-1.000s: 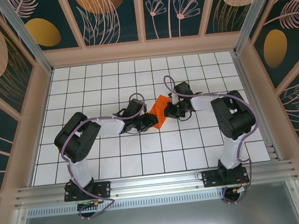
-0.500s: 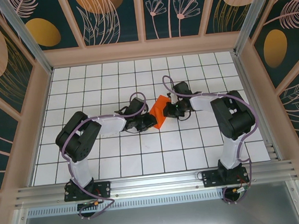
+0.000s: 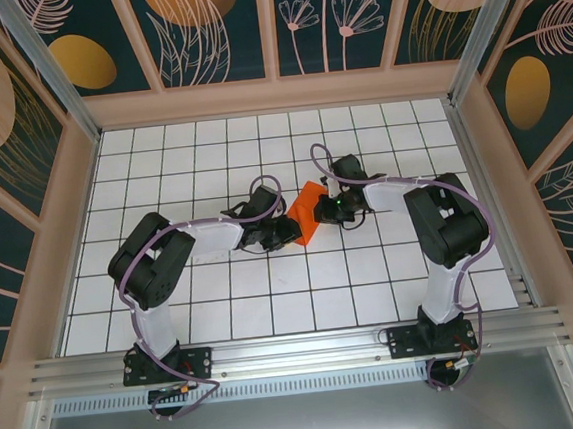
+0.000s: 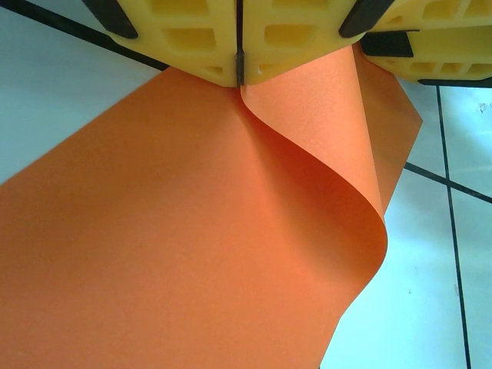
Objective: Fold a paper plane with a square sheet of paper (pick it up from the middle)
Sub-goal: Fold the triangle a second time at the center of the table.
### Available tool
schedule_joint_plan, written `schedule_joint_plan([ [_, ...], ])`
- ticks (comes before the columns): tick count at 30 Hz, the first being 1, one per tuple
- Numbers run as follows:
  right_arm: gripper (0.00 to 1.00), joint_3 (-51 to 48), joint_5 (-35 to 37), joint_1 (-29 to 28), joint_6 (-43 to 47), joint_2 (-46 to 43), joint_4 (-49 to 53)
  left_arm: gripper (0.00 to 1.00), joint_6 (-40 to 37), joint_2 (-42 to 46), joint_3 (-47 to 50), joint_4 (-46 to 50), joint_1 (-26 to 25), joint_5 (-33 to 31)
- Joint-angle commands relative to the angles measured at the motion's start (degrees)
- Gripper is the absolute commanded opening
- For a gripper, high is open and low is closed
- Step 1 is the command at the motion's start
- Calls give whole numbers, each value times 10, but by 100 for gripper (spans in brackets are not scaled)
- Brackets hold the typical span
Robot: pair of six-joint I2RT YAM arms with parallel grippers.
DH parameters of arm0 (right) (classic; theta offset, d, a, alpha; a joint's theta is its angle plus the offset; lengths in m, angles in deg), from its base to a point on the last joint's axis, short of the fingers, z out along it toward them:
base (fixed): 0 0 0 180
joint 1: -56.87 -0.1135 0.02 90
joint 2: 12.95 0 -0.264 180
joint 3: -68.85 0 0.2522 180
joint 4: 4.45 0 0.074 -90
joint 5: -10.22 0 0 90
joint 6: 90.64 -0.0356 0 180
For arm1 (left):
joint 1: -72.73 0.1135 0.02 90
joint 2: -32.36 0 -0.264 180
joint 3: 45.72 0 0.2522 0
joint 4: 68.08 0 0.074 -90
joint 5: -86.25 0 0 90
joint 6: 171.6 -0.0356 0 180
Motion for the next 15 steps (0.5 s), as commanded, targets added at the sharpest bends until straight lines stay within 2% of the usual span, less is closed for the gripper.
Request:
schedule_joint_plan([
  [1,10,15,6,-4,10,7,8,28,-12,-19,-1,42,0,-28],
  [7,10,15,5,-4,12,15,10,28,-22,-2,-8,29,1,-21],
  [15,10,13,4,-4,16,19,11,29,-26,63,-8,-46,0,11],
])
